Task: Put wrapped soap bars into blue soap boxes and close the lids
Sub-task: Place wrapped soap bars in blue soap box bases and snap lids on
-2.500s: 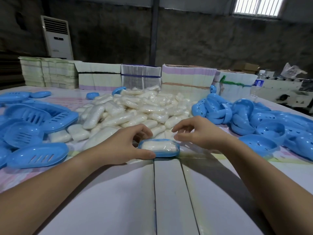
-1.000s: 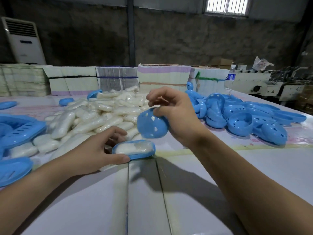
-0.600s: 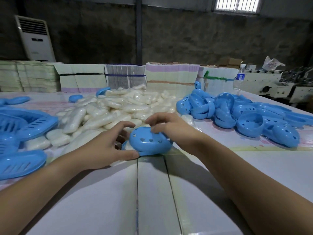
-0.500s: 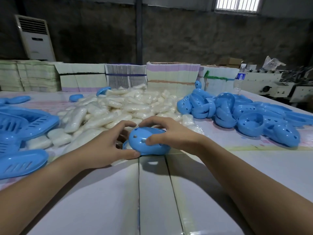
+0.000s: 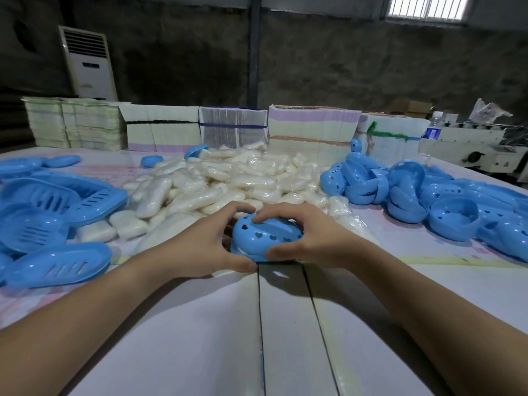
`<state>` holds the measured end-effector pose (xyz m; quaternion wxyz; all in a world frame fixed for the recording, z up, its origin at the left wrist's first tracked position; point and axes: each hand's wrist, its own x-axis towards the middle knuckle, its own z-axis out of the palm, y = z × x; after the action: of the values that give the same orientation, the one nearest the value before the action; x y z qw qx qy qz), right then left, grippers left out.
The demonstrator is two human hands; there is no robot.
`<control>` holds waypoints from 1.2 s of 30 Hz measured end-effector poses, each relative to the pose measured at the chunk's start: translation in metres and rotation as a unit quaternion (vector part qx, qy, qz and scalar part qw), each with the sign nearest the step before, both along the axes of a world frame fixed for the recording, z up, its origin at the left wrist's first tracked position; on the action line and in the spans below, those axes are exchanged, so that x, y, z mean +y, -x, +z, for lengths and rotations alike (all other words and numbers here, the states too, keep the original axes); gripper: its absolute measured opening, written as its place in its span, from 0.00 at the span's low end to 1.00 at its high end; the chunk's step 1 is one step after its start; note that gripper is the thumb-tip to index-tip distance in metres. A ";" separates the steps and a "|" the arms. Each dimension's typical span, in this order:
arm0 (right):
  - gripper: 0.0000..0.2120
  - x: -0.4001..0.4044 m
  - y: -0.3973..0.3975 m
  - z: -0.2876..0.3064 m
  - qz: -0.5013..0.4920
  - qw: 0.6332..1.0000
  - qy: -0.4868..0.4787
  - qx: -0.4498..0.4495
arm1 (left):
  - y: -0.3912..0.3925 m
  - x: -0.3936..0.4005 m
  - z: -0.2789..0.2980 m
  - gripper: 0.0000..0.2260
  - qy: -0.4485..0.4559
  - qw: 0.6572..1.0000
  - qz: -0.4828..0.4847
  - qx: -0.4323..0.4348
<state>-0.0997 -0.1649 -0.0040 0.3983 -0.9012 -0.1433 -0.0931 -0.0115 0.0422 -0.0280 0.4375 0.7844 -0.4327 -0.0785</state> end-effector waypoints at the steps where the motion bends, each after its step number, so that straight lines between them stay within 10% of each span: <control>1: 0.22 0.000 0.000 -0.001 0.006 1.000 -0.003 0.008 | 0.000 0.000 0.000 0.33 -0.002 1.000 0.002 0.001; 36: 0.23 0.004 -0.003 -0.003 0.000 0.997 0.082 0.007 | 0.000 0.000 0.001 0.29 0.004 1.000 0.002 -0.031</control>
<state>-0.0967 -0.1606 -0.0075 0.3240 -0.9315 -0.1475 -0.0745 -0.0120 0.0420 -0.0266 0.4266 0.7856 -0.4452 -0.0517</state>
